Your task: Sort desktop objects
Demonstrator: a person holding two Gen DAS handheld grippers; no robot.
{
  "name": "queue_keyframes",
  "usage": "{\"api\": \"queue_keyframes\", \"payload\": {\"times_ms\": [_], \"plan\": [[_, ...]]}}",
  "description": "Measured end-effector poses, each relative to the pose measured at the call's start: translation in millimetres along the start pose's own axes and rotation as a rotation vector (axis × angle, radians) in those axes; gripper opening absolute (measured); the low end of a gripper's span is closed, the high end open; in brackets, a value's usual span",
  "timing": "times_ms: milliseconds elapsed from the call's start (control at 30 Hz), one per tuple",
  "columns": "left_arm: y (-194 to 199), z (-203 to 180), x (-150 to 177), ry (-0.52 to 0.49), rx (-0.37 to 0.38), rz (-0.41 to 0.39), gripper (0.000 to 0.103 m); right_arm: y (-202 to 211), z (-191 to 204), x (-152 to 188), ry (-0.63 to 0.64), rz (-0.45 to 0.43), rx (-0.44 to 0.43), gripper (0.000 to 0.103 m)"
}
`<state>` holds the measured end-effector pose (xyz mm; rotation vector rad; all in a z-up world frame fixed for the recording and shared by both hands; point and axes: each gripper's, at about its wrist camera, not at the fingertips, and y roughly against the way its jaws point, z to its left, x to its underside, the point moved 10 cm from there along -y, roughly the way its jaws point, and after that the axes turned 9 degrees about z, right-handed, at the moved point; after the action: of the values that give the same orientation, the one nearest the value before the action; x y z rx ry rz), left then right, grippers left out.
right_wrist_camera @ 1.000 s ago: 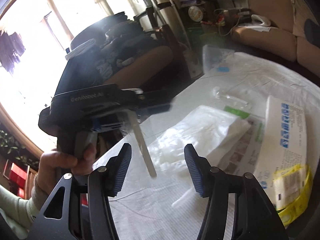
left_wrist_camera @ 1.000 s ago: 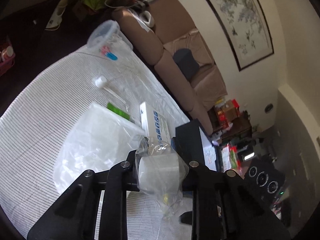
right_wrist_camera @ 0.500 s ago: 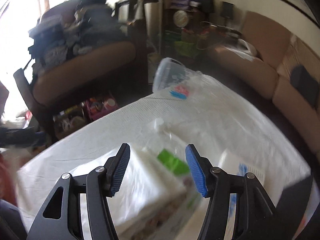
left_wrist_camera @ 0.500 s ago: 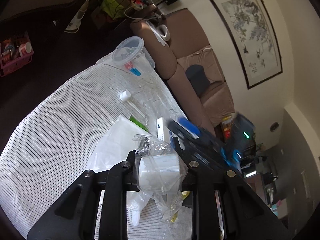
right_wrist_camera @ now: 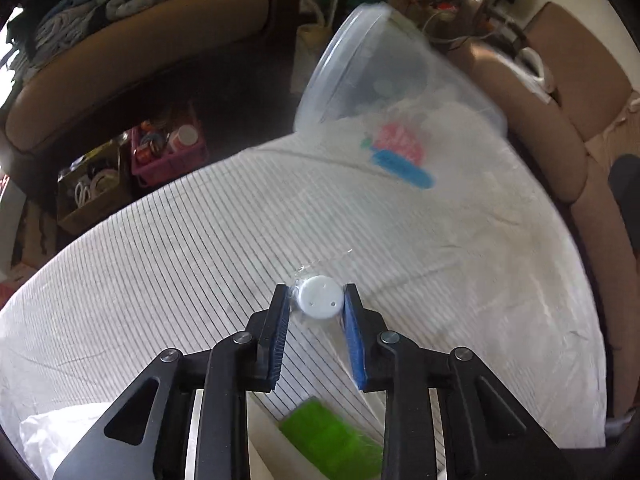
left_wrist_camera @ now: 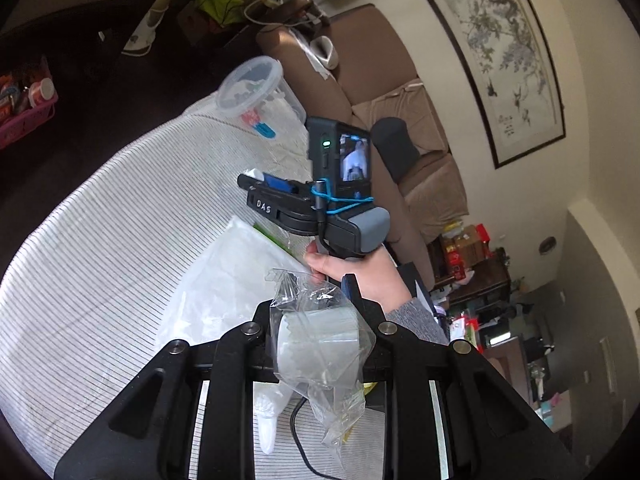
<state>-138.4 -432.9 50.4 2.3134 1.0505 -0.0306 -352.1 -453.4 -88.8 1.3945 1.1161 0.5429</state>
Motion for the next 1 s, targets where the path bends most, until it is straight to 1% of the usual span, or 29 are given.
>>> {"api": "queue_keyframes", "payload": {"times_ms": [100,167,200,233,267,333,400,467,533,567,633,700,767,833,933,1000], "plan": [[-11.3,-15.0,7.4,-0.035,0.013,0.025,0.021,46.9,-14.7,13.9,-0.073,-0.097,-0.018,0.026],[-17.9,-29.9,13.3,-0.072,0.027,0.044,0.021,93.5,-28.9,29.4,-0.144,-0.174,-0.058,0.026],[-21.5,-38.3,17.4,-0.094,0.035,0.055,0.021,126.2,-37.3,43.4,-0.191,-0.227,-0.107,0.026],[-24.7,-46.0,21.8,-0.111,0.047,0.067,0.021,148.2,-43.6,55.3,-0.218,-0.256,-0.141,0.026],[-28.0,-52.3,26.4,-0.126,0.059,0.082,0.021,180.6,-52.4,77.6,-0.253,-0.285,-0.178,0.026],[-37.3,-68.8,41.2,-0.164,0.08,0.121,0.021,230.2,-72.1,126.0,-0.302,-0.311,-0.204,0.026],[-47.1,-88.0,59.4,-0.208,0.1,0.165,0.021,266.0,-96.4,168.8,-0.364,-0.307,-0.194,0.026],[-60.9,-111.6,77.4,-0.232,0.124,0.202,0.021,292.9,-133.1,236.1,-0.487,-0.299,-0.178,0.026],[-77.4,-139.6,93.5,-0.259,0.103,0.228,0.02,296.9,-158.0,286.6,-0.567,-0.27,-0.147,0.026],[-85.9,-156.4,101.8,-0.28,0.105,0.249,0.02,291.8,-171.9,314.0,-0.619,-0.241,-0.133,0.026],[-109.3,-201.0,123.3,-0.336,0.107,0.311,0.02,267.3,-189.7,364.5,-0.733,-0.183,-0.182,0.026],[-134.5,-241.8,137.7,-0.397,0.089,0.356,0.02,247.3,-197.2,391.2,-0.784,-0.142,-0.206,0.026],[-162.1,-272.0,145.8,-0.444,0.04,0.388,0.02,224.8,-199.2,407.8,-0.813,-0.112,-0.231,0.026],[-191.4,-293.7,152.3,-0.476,-0.01,0.412,0.02,212.2,-202.5,411.4,-0.846,-0.108,-0.271,0.026],[-232.1,-308.8,159.7,-0.514,-0.111,0.446,0.02,193.2,-215.1,408.6,-0.925,-0.135,-0.328,0.026],[-251.3,-307.7,162.1,-0.517,-0.153,0.473,0.02,188.8,-231.3,410.8,-1.005,-0.17,-0.377,0.026]]}}
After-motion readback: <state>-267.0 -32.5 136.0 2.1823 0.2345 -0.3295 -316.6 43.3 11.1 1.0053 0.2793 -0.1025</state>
